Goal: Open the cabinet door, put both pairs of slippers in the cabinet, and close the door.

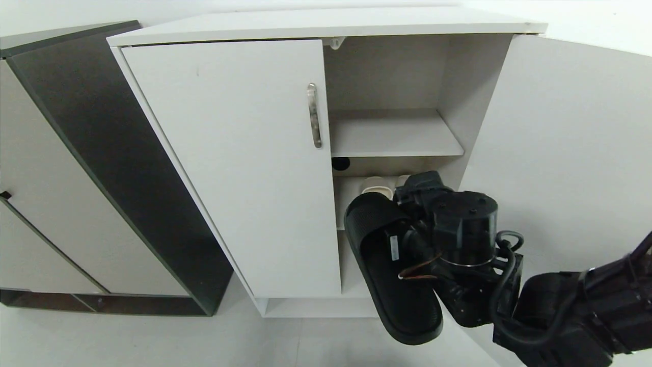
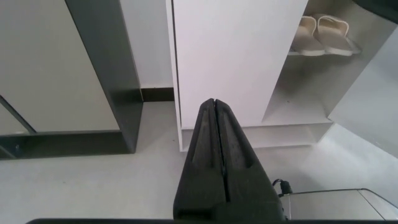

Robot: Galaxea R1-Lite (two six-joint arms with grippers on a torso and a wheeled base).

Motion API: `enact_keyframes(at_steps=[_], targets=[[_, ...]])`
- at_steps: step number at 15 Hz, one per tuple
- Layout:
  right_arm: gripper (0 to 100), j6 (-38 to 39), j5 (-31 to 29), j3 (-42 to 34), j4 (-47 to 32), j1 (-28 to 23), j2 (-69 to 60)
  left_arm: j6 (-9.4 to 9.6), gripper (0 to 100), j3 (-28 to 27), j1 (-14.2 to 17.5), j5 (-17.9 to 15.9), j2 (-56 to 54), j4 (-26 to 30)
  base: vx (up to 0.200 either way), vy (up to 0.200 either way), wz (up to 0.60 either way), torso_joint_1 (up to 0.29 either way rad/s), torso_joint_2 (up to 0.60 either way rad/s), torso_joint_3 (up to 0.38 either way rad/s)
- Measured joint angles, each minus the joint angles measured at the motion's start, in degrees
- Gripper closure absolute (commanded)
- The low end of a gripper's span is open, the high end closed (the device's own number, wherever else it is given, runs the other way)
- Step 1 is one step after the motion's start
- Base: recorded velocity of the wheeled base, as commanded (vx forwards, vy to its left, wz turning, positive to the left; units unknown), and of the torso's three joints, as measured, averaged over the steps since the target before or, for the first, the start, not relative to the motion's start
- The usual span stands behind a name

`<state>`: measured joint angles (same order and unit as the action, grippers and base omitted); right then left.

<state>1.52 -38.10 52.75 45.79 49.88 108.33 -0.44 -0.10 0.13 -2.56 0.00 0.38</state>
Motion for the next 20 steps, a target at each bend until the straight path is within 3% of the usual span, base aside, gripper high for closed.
enact_keyframes(at_steps=[3,5,9,20], targets=[[100,7.4,-4.63,13.59,-20.77,1.51,-2.16,0.0,100,0.0,0.05,0.0,0.0,0.02,0.0,0.0,0.0,0.0,0.0,0.0],[100,10.79,-8.3,21.18,-27.48,2.38,-3.21,0.0,100,0.0,0.05,0.0,0.0,0.02,0.0,0.0,0.0,0.0,0.0,0.0],[100,10.15,-10.29,22.58,-24.25,2.32,-3.89,0.01,100,0.0,0.05,0.0,0.0,0.02,0.0,0.0,0.0,0.0,0.0,0.0],[100,9.53,-10.26,22.38,-23.74,0.96,-2.9,0.01,100,0.0,0.05,-0.01,0.0,-0.02,0.2,0.0,0.0,0.002,0.0,0.004]])
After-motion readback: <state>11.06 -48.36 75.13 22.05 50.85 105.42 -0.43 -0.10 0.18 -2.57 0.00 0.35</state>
